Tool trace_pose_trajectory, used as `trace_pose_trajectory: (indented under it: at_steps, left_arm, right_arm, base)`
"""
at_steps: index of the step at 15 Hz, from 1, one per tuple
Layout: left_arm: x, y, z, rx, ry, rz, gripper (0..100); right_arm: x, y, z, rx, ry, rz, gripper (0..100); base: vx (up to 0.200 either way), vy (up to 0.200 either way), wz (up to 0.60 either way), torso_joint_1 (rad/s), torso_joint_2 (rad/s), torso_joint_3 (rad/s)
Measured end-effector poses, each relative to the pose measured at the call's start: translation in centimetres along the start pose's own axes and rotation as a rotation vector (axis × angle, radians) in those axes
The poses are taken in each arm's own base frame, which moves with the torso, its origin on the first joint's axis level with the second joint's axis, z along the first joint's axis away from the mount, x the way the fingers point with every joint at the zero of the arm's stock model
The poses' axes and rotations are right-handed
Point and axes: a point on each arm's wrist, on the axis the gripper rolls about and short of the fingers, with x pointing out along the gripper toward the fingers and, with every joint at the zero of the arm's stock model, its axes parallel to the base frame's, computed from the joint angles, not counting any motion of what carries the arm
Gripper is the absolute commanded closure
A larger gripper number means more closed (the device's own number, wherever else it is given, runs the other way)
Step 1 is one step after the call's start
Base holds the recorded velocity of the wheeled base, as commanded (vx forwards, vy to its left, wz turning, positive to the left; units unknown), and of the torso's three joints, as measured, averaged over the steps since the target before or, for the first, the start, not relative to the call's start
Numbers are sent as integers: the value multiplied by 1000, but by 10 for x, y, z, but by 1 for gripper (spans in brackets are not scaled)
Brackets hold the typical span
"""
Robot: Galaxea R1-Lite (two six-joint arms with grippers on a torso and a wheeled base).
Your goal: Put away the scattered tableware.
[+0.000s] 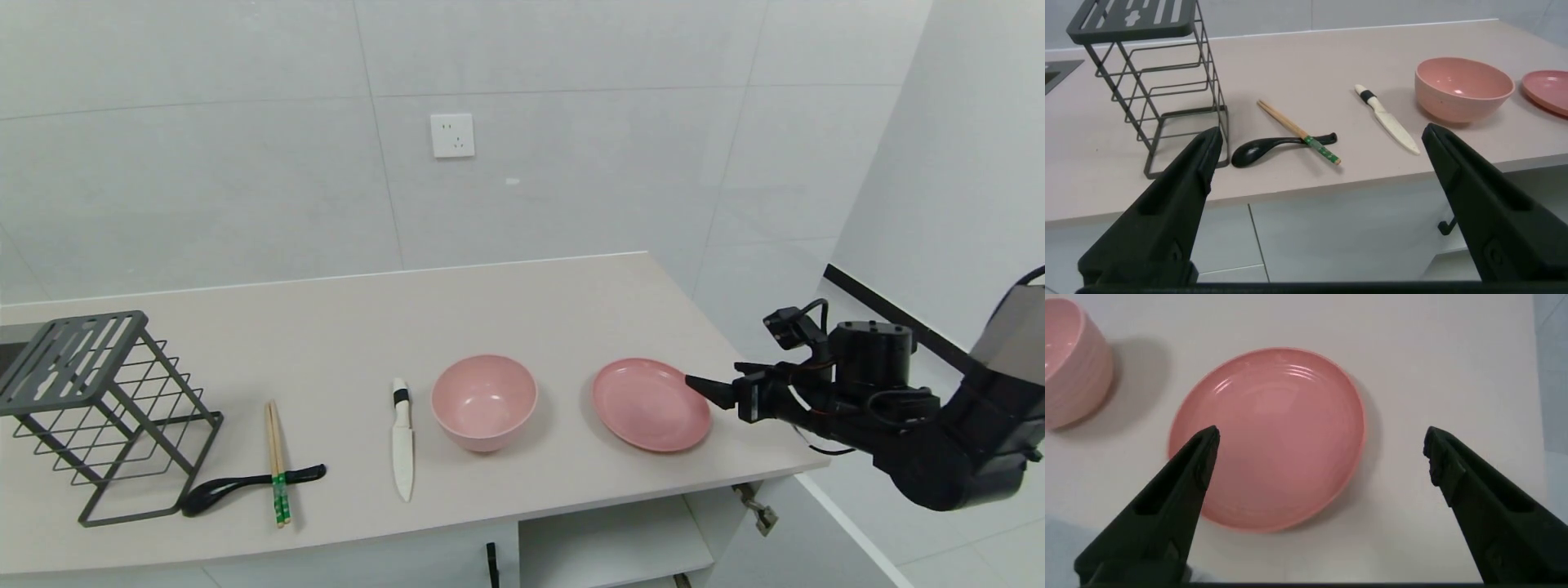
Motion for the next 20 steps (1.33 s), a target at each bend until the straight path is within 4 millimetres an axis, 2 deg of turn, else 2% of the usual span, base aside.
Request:
trace_pose_trajectory:
  at_steps: [3,8,17,18,20]
  left_arm:
    - [0,0,0,0,0,0,0]
    - [0,0,0,0,0,0,0]
    - [0,0,0,0,0,0,0]
    - [0,0,0,0,0,0,0]
    - [0,0,0,0,0,0,0]
  right_arm:
    - [24,-11,-10,11,18,-10,0]
    - [54,-14,-21,7,30,10,0]
    - [70,-3,-42,2,85,45,0]
    - [71,-2,-43,0,87,45,100]
    - [71,-2,-47,3,102,40,100]
  base:
    - [0,0,0,0,0,0]
    - [0,0,0,0,0,0]
    - [0,0,0,0,0,0]
    - [0,0,0,0,0,0]
    - [0,0,0,0,0,0]
